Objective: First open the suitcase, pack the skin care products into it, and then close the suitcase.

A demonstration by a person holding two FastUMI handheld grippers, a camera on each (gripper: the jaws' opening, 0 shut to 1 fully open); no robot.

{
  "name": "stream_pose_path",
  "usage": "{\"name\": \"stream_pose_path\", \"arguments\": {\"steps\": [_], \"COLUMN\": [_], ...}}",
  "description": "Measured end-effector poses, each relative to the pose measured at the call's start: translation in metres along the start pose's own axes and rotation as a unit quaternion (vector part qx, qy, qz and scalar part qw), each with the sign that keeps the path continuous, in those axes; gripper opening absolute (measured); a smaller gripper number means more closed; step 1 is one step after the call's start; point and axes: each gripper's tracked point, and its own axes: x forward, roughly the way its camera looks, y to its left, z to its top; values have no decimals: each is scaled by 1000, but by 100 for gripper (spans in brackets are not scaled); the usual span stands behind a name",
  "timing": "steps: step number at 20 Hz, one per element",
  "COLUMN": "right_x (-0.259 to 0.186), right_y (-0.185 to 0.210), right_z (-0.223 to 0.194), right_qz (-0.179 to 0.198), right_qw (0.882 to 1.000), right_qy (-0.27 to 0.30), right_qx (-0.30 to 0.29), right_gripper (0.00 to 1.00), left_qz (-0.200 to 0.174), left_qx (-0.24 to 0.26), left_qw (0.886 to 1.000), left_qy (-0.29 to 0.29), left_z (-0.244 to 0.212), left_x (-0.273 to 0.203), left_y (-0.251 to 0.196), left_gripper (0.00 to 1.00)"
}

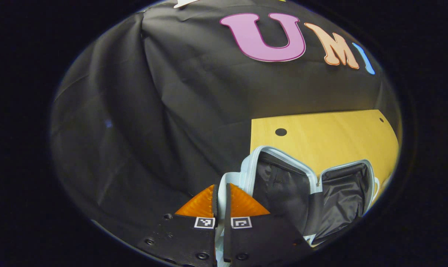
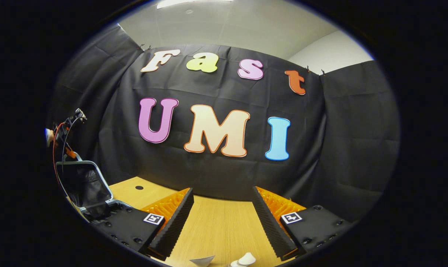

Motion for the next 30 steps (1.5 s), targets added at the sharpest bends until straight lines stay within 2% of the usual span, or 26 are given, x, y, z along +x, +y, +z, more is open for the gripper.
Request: {"name": "stream_pose_path", "arguments": {"steps": [4, 6, 9, 10, 12, 14, 15, 18, 21, 25, 30], "right_x": [6, 6, 6, 5, 4, 1, 0, -2, -6, -19, -31], "right_y": [4, 3, -2, -3, -9, -13, -14, -18, -27, -48, -75], "right_z": [-6, -6, -7, -7, -3, -2, -3, -3, -1, -1, -6], "right_qz": [1, 1, -3, -4, -9, -11, -10, 2, 18, 38, 59], "right_qw": [1000, 1000, 1000, 1000, 1000, 1000, 1000, 1000, 1000, 999, 998], "right_qy": [10, 11, 15, 15, 12, 9, 8, 5, -5, -13, -14], "right_qx": [-3, -4, -11, -13, -17, -17, -16, -15, -14, -4, 9], "right_gripper": [98, 100, 100, 100, 98, 98, 98, 98, 99, 98, 98], "left_qz": [14, 36, 78, 81, 99, 112, 117, 124, 115, 70, 4], "left_qx": [-25, -33, -39, -46, -55, -58, -61, -74, -82, -104, -107], "left_qw": [999, 998, 995, 995, 993, 992, 990, 979, 969, 957, 940], "left_qy": [23, 34, 41, 34, 15, -19, -48, -143, -201, -260, -324], "left_z": [-19, -34, -53, -52, -50, -37, -25, 20, 46, 97, 131], "left_x": [26, 33, 47, 48, 53, 36, 28, -14, -70, -141, -204], "left_y": [9, 15, 22, 22, 31, 32, 29, 7, -16, -69, -160], "left_gripper": [1, 2, 18, 23, 52, 82, 92, 94, 94, 94, 94]}}
